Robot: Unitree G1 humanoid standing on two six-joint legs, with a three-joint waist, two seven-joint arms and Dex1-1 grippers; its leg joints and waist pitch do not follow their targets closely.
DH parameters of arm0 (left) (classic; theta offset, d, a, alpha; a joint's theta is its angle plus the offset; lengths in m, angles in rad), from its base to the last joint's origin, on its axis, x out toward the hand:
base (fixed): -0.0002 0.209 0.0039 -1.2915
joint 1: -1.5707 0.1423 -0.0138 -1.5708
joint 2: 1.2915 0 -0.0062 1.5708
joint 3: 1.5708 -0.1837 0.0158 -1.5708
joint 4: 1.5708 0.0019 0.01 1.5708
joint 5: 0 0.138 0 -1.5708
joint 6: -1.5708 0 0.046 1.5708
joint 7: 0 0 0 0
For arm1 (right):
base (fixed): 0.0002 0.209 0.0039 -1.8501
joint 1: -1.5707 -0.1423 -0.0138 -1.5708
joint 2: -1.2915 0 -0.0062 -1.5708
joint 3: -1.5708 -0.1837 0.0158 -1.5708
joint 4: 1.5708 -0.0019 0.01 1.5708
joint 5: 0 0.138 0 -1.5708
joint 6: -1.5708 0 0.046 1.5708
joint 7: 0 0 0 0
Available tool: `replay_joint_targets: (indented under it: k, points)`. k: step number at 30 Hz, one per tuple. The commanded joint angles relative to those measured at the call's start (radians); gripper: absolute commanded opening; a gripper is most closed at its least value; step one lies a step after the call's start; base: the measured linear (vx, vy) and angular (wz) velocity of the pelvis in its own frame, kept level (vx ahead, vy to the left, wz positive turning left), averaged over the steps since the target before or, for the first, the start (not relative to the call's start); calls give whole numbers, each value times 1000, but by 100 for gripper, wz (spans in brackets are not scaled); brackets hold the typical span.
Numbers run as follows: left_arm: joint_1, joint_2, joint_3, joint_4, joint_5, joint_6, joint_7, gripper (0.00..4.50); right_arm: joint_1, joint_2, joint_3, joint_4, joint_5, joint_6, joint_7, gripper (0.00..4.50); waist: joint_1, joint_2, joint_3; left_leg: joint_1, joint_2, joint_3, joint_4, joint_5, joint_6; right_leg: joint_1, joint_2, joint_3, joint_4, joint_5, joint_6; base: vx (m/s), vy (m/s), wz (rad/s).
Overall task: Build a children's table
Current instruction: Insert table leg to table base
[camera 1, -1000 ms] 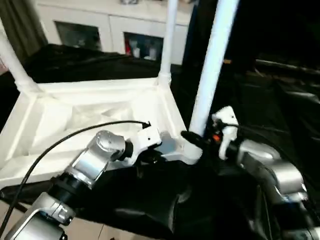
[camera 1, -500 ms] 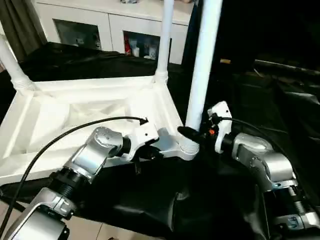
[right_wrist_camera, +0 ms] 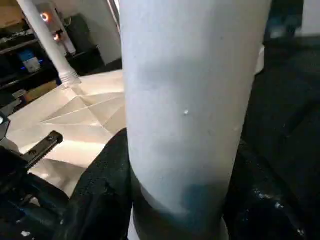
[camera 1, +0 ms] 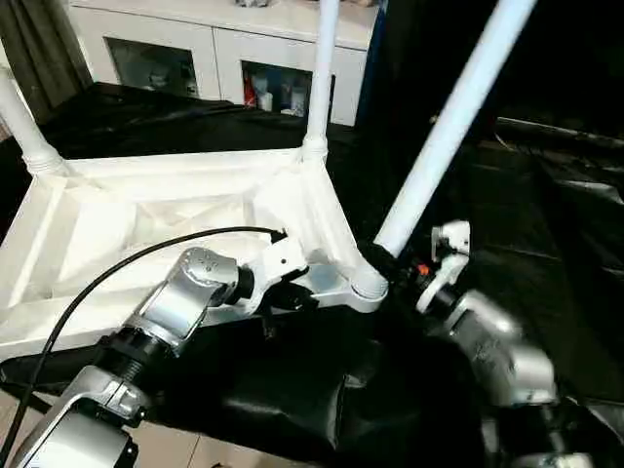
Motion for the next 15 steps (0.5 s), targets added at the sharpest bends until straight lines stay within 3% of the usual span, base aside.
replay_joint_targets:
  k: [1,2,3,5,9,15]
  points:
    - [-20,-9,49,6,-31,-33,6,0,59,-4,71,113,-110,-43,-25,189,3,4,-37,-13,41,-11,-103,-264,13,42,-67,40,-101,-534,-128,0,0,0]
    - [-20,-9,49,6,-31,-33,6,0,59,-4,71,113,-110,-43,-25,189,2,3,-37,-13,41,-12,-103,-273,12,42,-68,39,-102,-551,-123,0,0,0]
    - [-24,-7,41,15,-22,-40,2,0,65,-2,88,135,-145,-106,-27,189,1,3,-36,-11,40,-14,-103,-290,15,39,-70,38,-109,-605,-104,0,0,0]
    - [-27,-7,35,23,-15,-47,1,0,63,7,84,152,-154,-148,-28,189,0,4,-36,-10,40,-15,-106,-294,19,39,-71,37,-115,-628,-95,0,0,0]
    - [-29,-8,30,30,-7,-54,-2,0,59,9,87,169,-168,-215,-19,189,-1,6,-36,-9,44,-13,-113,-279,28,41,-69,36,-115,-563,-120,0,0,0]
    - [-32,-9,26,49,1,-70,-3,0,49,1,82,199,-155,-239,24,188,-3,5,-35,-8,46,-13,-114,-294,33,40,-70,37,-114,-565,-133,0,0,0]
